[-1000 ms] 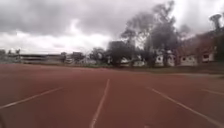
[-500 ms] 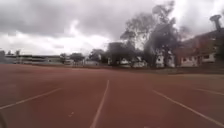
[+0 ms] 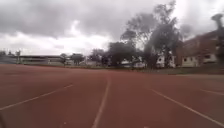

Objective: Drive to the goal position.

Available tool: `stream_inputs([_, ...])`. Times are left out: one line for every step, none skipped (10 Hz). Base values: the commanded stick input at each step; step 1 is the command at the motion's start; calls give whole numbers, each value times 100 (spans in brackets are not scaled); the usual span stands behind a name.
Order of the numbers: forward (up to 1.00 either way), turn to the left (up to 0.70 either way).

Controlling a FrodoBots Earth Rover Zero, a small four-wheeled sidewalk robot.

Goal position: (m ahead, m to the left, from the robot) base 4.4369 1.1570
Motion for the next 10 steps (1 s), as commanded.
stream_inputs([70, 0])
stream_inputs([70, 0])
stream_inputs([70, 0])
stream_inputs([70, 0])
stream_inputs([70, 0])
stream_inputs([70, 0])
stream_inputs([70, 0])
stream_inputs([70, 0])
stream_inputs([70, 0])
stream_inputs([70, 0])
